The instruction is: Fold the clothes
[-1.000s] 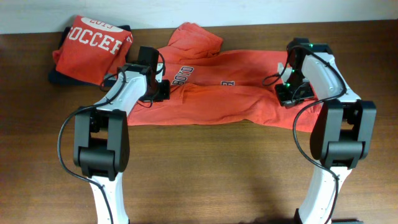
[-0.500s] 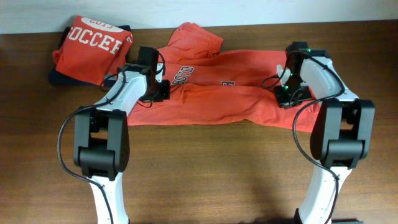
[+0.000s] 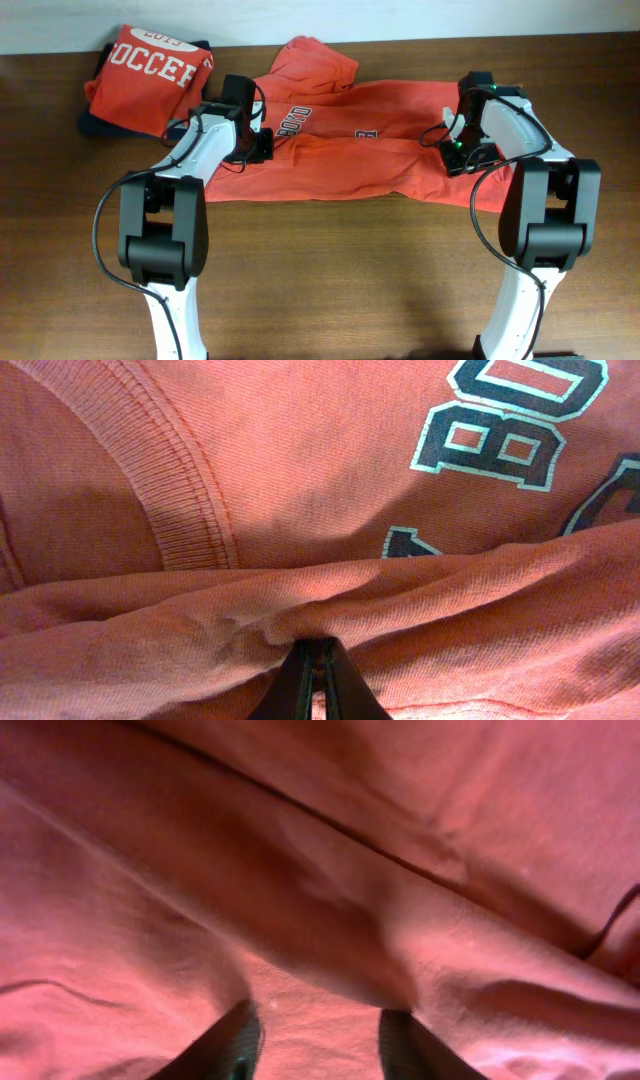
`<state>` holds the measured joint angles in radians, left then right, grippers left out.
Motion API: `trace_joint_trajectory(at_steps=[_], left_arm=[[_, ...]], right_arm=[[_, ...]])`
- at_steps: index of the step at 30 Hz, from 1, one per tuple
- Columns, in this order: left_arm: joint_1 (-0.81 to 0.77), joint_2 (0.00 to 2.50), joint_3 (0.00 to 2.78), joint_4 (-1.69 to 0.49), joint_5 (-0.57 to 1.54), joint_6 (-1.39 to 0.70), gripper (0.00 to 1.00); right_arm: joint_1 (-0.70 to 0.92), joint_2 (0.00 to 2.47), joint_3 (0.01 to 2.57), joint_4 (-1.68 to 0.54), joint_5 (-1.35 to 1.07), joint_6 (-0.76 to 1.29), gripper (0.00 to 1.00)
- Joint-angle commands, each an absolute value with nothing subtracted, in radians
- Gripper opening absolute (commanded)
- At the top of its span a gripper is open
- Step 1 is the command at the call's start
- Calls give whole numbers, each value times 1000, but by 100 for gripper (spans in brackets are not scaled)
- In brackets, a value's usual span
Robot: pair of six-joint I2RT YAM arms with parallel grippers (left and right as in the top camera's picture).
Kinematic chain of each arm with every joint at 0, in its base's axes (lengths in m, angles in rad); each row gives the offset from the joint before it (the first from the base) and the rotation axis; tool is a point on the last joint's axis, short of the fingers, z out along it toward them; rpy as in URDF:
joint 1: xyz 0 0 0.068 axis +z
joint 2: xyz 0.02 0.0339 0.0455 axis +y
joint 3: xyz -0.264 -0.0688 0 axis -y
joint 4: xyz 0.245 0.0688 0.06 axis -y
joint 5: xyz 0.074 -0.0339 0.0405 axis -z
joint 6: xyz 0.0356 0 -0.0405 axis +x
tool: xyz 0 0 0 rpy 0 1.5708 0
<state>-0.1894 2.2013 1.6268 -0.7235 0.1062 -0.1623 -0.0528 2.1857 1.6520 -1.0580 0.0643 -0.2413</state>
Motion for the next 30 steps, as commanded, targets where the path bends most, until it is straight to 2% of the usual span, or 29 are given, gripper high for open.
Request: trace_joint_trajectory(at_steps=[1,5,13,30], left_arm=[[-191,2214,1615,-725,108,-167,8],[-191,2214,1615,-725,108,-167,8],[-191,2214,1615,-726,108,-167,8],[-191,2214,1615,-726,108,-167,8]], right_arm=[[-61,2199,1656,-1053,88,-357,47],[-61,2199,1656,-1031,93,-440,47],[-61,2199,1656,-982,112,-442,47],[-60,2167,1700,-1028,132,-437,47]])
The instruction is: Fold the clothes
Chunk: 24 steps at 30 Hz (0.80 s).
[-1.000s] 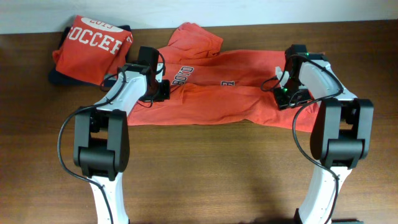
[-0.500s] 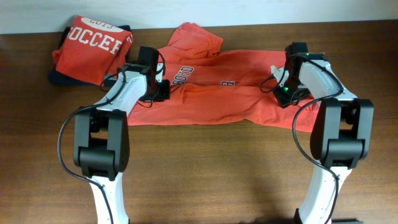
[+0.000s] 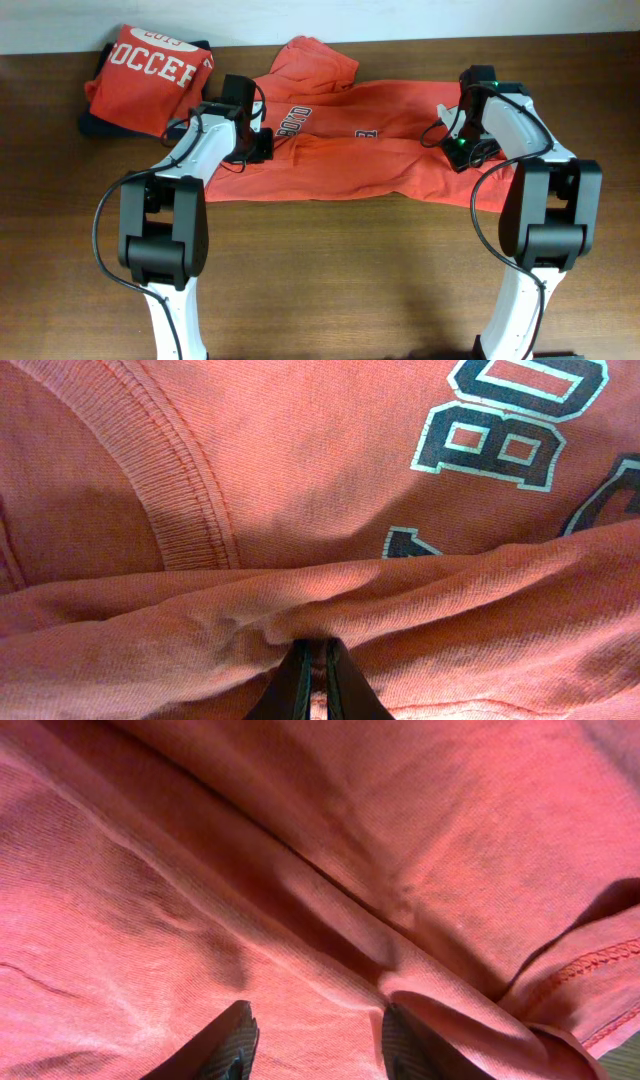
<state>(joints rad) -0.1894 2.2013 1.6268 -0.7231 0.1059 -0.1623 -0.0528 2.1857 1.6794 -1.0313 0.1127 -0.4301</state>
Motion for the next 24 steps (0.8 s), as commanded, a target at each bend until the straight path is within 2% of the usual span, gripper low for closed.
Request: trace_joint_trajectory(at_steps=[1,19,24], left_arm=[[-191,2214,1615,-726,108,-167,8],[-191,2214,1615,-729,108,-167,8],[-191,2214,1615,-728,108,-167,8]], right_arm=[[-60,2167,1700,-1024,132,-437,47],[-60,2167,1700,-987,131,-437,49],[-60,2167,1700,-986,132,-437,35]])
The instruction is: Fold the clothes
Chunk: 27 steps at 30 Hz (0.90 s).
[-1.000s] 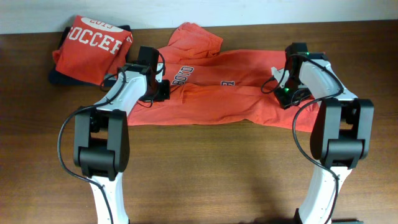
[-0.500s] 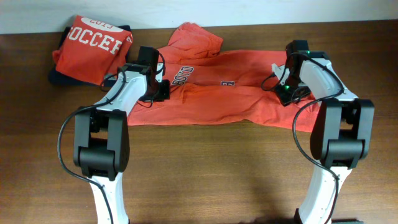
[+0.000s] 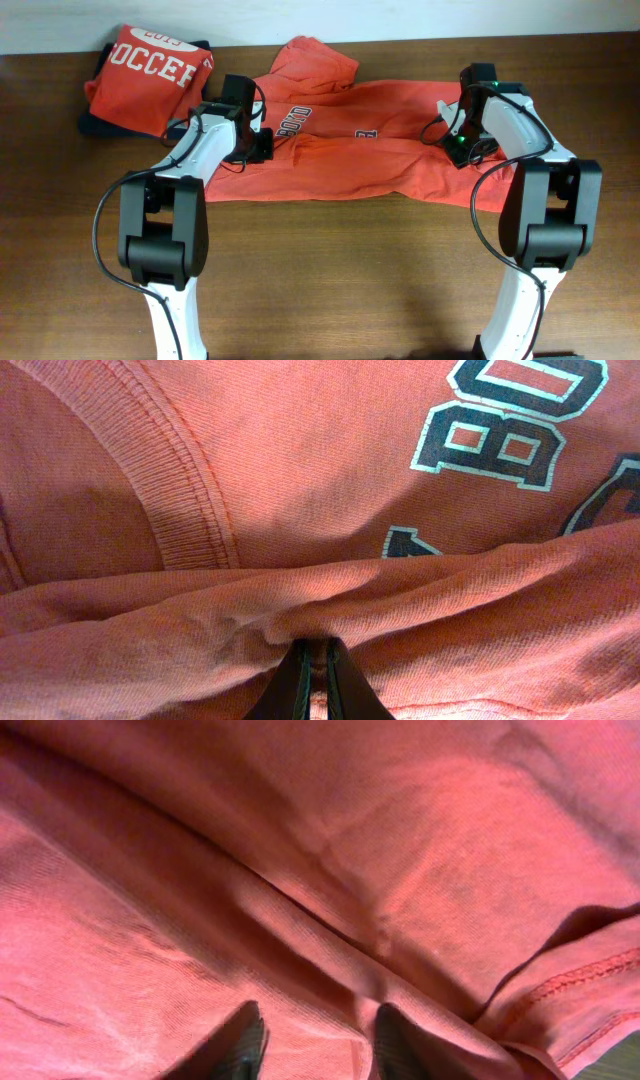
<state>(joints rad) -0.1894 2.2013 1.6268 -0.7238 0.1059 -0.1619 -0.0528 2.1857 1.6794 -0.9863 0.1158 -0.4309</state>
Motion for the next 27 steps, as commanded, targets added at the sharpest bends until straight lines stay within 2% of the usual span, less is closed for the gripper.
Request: trace_joint_trajectory(at_steps=[1,4,9,15,20,27], left_arm=[[-191,2214,1615,-728,108,-167,8],[-191,2214,1615,-728,108,-167,8],[-191,2214,1615,-728,108,-167,8],[-191,2214,1615,-726,105,-167,8],[-191,2214,1615,-726,84,-167,9],[-191,2214,1615,-726,79,-167,9]], right_arm=[[-60,2168,1700,-986,132,-437,34],[-60,2168,1698,-986,132,-437,33],[-60,2168,1698,-986,127,-437,25],[-60,2171,1698,-986,109,-437,25],[-60,2180,1698,-982,122,-437,4],[-60,2179,1699,-912,226,-437,4]])
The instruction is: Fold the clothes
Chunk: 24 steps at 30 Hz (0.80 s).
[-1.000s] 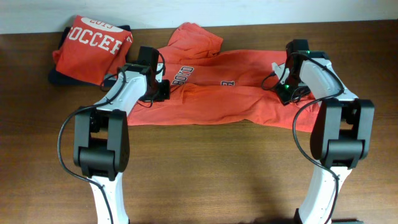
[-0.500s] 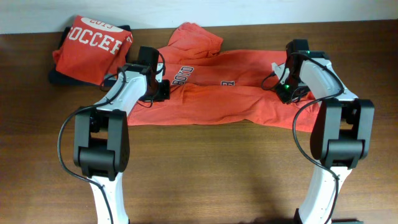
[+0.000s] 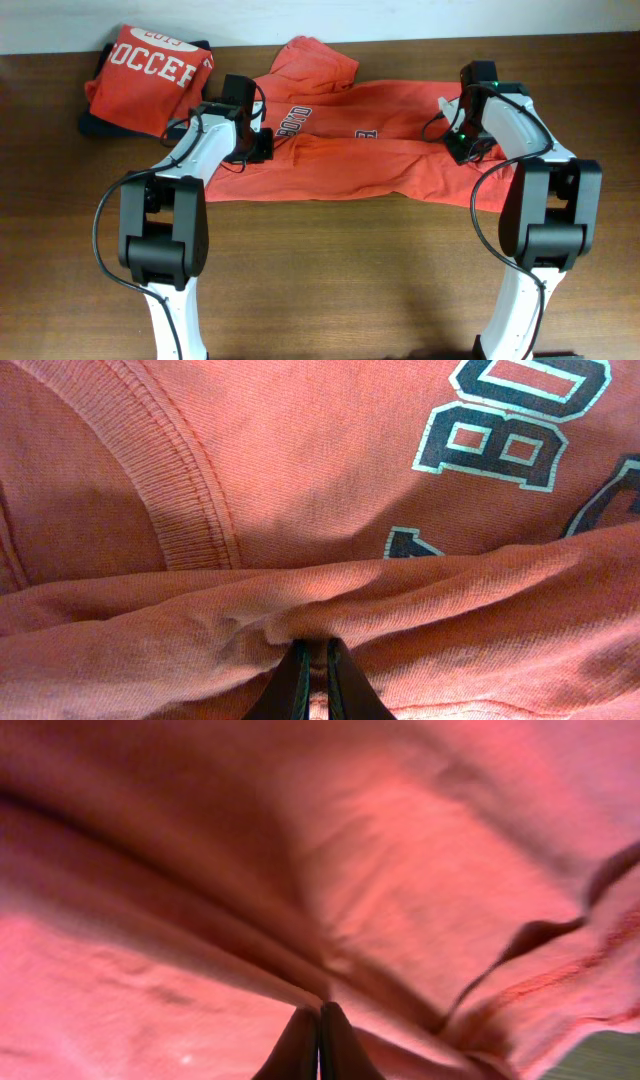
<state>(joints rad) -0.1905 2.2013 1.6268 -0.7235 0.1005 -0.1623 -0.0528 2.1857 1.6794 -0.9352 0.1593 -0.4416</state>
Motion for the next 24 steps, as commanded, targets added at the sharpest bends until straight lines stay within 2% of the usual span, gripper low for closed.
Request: trace_joint_trajectory(at_steps=[1,6,10,18,21,24], left_arm=[[-191,2214,1615,-727,79,-167,9],[-191,2214,1615,-727,79,-167,9],[-191,2214,1615,-726,79,-167,8],[-191,2214,1615,-727,79,-167,9],[-191,2214,1615,-726,79,-167,8],[-191,2214,1615,-727,79,-167,9]], right_arm=[[-60,2179,1699,-900,226,-438,4],[-60,2179,1699,-851,222,-438,4],[-60,2180,1699,-810,221,-438,17],[-60,2186,1699,-710,222,-437,23],[-60,2189,1699,-650,222,-437,31],[-60,2183,1711,-616,244,-418,32]])
